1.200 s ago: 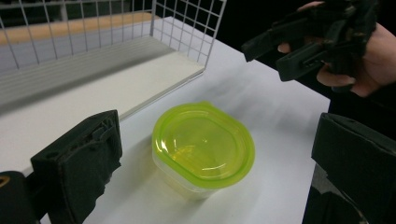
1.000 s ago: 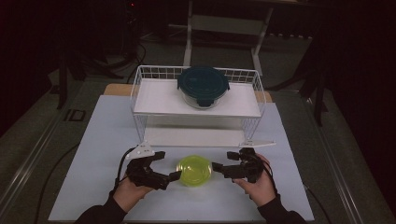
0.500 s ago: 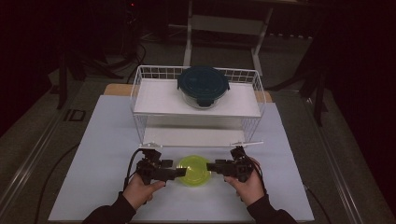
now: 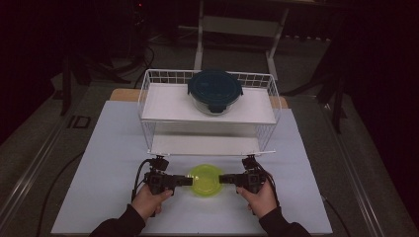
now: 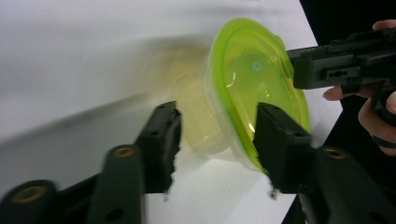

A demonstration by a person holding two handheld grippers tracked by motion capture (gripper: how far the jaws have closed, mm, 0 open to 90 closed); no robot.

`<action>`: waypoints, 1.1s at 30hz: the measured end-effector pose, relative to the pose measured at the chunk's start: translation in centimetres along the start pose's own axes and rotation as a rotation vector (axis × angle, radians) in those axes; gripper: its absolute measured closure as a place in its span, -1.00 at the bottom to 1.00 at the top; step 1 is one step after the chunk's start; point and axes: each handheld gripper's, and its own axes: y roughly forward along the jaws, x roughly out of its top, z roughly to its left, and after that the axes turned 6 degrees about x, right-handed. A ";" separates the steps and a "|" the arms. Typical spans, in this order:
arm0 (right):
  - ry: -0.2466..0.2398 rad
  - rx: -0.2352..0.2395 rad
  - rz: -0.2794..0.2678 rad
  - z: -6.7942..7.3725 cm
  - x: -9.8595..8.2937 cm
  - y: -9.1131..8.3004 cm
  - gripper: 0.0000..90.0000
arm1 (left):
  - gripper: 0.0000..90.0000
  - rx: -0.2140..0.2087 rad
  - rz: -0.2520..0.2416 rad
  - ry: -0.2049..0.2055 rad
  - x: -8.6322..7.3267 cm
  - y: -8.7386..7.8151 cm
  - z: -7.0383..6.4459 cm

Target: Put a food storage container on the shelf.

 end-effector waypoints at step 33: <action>-0.040 0.076 -0.013 3.4 -0.2 -2.4 0.80 | 0.79 -0.152 -0.014 0.015 0.4 -3.2 -1.6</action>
